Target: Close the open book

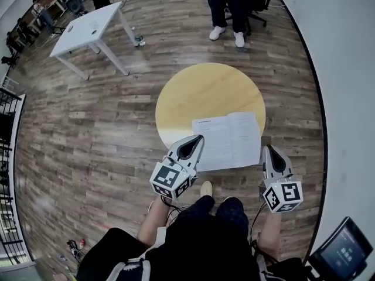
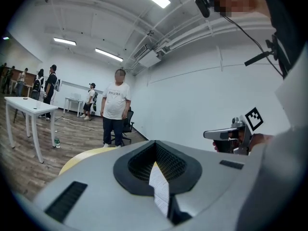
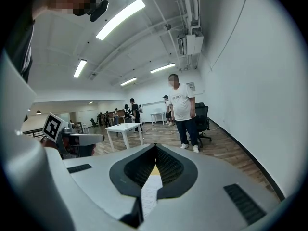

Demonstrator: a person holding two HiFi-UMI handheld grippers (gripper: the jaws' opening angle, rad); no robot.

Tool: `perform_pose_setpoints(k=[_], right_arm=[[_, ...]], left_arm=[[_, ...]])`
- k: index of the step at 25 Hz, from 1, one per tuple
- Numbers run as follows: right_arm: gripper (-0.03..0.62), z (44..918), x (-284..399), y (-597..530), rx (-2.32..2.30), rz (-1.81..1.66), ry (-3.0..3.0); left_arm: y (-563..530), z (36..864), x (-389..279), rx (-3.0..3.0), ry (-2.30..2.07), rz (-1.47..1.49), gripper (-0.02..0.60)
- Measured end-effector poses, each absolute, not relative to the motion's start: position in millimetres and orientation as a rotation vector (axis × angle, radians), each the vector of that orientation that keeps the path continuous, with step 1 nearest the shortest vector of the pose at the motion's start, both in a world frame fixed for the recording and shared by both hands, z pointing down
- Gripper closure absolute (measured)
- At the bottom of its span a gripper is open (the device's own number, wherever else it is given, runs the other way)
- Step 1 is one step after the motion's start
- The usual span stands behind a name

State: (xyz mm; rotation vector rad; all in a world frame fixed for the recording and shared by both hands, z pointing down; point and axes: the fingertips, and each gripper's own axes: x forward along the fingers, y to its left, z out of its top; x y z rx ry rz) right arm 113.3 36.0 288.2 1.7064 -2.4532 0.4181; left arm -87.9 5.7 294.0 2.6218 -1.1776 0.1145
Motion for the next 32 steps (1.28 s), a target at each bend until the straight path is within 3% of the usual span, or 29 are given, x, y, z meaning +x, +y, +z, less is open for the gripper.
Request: perform_pose_setpoints(k=[21, 32], right_arm=[[0.591, 318, 122, 12, 1.572, 0.510, -2.480], [0.590, 418, 116, 27, 1.458, 0.714, -2.399]], left_arm=[[3, 325, -83, 2.507, -1.265, 0.199, 0.583], [25, 428, -65, 2.359, -1.174, 0.308, 0.583]])
